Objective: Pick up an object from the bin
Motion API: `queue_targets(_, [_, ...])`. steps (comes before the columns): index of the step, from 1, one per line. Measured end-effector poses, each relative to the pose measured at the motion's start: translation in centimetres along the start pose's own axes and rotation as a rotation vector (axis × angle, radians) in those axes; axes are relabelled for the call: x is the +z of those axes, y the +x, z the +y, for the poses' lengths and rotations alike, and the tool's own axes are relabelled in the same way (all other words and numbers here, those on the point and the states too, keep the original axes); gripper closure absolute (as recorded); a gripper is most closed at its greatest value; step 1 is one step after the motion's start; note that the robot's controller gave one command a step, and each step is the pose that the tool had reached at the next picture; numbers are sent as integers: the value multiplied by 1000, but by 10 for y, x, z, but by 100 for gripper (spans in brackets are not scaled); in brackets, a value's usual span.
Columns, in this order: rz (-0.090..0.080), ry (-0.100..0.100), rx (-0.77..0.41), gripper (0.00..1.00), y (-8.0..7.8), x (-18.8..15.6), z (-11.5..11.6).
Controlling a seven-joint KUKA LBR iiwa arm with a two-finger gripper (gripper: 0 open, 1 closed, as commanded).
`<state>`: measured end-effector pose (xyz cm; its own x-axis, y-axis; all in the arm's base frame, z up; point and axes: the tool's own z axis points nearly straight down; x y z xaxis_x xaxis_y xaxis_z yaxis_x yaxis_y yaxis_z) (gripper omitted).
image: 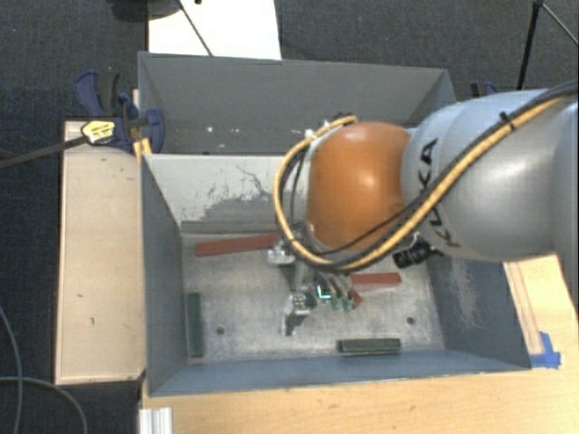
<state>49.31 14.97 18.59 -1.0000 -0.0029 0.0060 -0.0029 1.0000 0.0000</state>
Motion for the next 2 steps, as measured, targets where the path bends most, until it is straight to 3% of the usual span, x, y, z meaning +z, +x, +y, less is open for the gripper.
queue_targets(1, [-8,-2,6,0,-2,-4,-1])
queue_targets(2, [-11,-2,-74,0,-22,35,-50])
